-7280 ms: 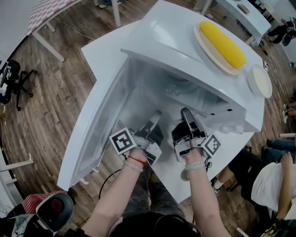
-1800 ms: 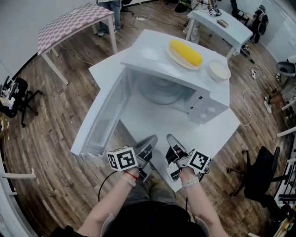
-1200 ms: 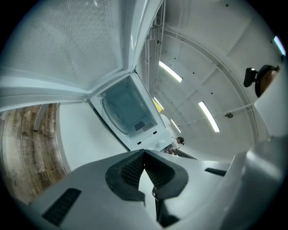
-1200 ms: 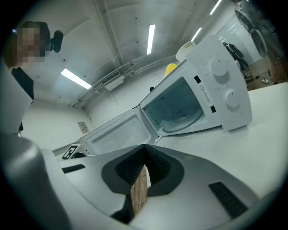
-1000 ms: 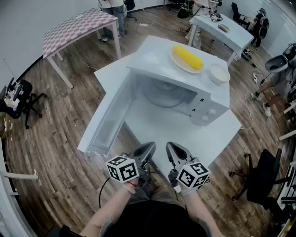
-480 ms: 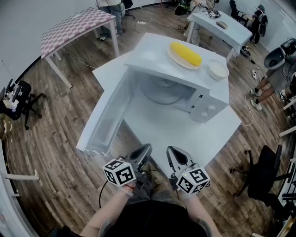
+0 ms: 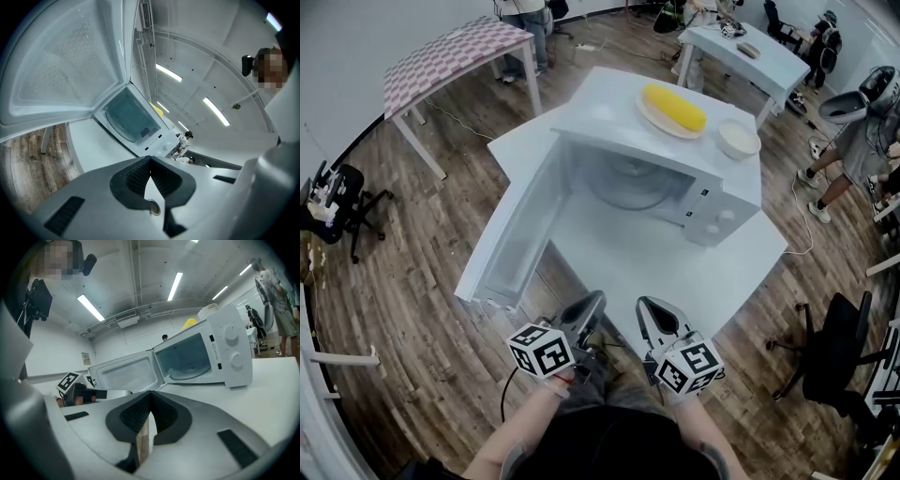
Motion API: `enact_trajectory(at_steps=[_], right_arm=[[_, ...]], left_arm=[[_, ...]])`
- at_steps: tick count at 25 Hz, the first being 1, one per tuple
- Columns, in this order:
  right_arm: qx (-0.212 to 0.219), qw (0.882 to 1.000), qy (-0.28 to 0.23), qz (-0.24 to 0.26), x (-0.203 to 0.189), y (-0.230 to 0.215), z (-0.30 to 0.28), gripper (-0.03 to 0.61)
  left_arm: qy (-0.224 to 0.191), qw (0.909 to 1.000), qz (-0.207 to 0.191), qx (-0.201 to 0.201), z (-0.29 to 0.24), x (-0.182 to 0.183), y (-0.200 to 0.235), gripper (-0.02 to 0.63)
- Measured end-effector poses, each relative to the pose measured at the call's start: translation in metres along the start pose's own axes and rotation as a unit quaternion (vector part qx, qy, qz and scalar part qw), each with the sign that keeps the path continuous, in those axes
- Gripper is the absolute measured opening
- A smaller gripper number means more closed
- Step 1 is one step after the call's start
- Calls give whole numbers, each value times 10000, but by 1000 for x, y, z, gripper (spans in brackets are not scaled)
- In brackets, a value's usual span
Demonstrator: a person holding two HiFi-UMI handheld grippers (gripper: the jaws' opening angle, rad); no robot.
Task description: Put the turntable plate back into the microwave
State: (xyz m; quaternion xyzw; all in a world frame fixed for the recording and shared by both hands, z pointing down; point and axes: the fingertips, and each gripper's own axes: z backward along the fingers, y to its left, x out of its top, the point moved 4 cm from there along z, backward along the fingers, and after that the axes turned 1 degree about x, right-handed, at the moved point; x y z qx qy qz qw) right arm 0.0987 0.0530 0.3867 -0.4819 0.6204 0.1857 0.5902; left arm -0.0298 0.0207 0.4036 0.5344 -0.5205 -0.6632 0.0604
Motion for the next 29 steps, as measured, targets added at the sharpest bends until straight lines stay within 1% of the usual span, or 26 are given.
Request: enact_trajectory(at_steps=[5, 13, 21, 29], right_arm=[[-18, 9997, 22, 257, 1, 4, 3, 20], [-19, 9996, 42, 294, -1, 2, 8, 20], [6, 9993, 62, 370, -2, 3, 15, 20], [-16, 9989, 60, 460, 1, 5, 29, 20]], left_arm=[[-81, 9998, -127, 97, 4, 0, 0, 12], [-127, 9997, -66, 199, 6, -4, 0, 12], [-155, 9990, -24, 412, 9, -8, 1, 12], [-169, 9989, -58, 433, 13, -10, -5, 12]])
